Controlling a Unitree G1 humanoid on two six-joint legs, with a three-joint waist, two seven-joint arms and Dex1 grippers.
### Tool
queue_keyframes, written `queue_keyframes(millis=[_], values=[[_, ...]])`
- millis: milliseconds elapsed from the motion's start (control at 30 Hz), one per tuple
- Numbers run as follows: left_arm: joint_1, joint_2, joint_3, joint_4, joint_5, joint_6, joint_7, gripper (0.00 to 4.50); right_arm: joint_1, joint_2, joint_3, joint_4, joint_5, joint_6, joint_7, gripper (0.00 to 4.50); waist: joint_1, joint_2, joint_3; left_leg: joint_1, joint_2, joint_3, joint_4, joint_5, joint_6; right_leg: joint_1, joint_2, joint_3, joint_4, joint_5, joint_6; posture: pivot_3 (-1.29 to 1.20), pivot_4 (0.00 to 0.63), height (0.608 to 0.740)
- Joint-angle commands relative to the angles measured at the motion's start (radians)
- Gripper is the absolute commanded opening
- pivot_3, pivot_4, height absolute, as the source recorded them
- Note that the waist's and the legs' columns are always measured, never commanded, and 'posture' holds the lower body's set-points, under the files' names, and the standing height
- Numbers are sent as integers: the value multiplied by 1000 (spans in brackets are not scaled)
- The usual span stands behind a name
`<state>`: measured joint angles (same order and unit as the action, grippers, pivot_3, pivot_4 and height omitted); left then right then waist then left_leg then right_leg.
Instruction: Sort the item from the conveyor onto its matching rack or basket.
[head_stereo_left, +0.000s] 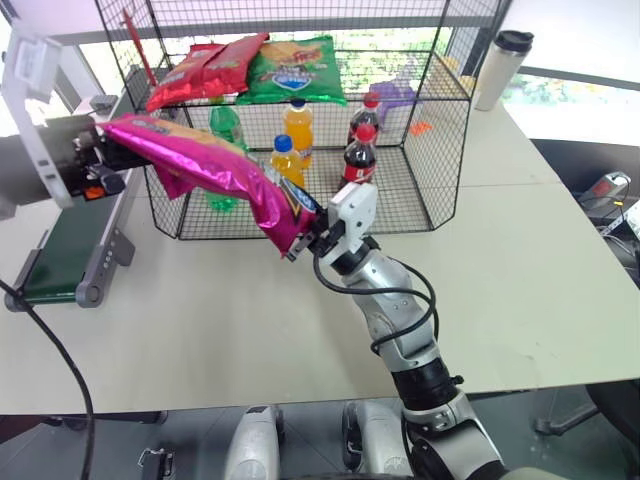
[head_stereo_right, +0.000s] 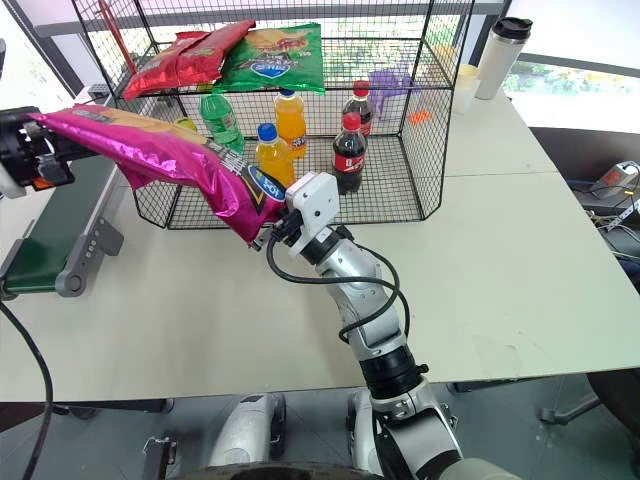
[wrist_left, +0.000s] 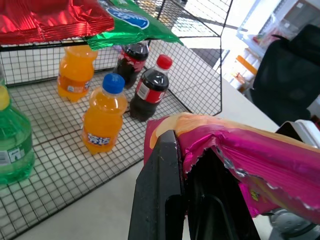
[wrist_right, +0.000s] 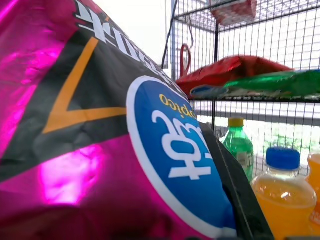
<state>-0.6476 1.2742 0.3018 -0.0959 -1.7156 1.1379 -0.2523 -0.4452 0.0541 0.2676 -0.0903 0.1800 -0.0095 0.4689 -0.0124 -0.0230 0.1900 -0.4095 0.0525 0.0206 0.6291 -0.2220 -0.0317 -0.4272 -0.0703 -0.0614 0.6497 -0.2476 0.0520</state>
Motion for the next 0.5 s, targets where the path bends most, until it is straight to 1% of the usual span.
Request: queue_keyframes(millis=[33,100,167,200,300,333,433,500], values=[[-8,-13,53,-19,75,-24,-48,302,-11,-28,9,-83,-6,8,17,3,0,0,0,0,0,0,0,0,0,0,0,0,0,0,0,0,150,740],[-2,-25,71,-30,103,-24,-94,926,-11,-53,0,-93,-8,14,24,0,0,0,0,0,0,0,0,0,0,0,0,0,0,0,0,0,150,740],[6,-29,77,-19,200,-54,-97,1799,-11,-74,-9,-106,-5,23,26,0,-1,0,0,0,0,0,0,0,0,0,0,0,0,0,0,0,150,740],[19,-34,92,-15,272,-98,-115,2225,-11,-86,-15,-115,-7,28,25,0,-1,0,0,0,0,0,0,0,0,0,0,0,0,0,0,0,150,740],[89,-38,140,-8,458,-211,-202,2225,-8,-122,-48,-148,-14,47,5,0,-3,0,0,0,0,0,0,0,0,0,0,0,0,0,0,0,150,740],[110,-42,152,-10,498,-237,-230,2225,-7,-132,-57,-158,-16,53,-4,0,-2,0,0,1,0,1,-1,0,0,-1,0,0,0,0,0,0,150,740],[222,-58,213,-26,574,-255,-293,2225,5,-198,-145,-251,-37,115,-64,0,-1,0,0,0,0,2,-1,0,0,-1,0,1,0,0,0,0,150,740],[275,-119,240,-91,628,-324,-302,2225,18,-246,-215,-324,-58,180,-114,0,5,1,1,0,0,2,-2,0,0,-1,-1,1,-1,0,0,0,150,740]])
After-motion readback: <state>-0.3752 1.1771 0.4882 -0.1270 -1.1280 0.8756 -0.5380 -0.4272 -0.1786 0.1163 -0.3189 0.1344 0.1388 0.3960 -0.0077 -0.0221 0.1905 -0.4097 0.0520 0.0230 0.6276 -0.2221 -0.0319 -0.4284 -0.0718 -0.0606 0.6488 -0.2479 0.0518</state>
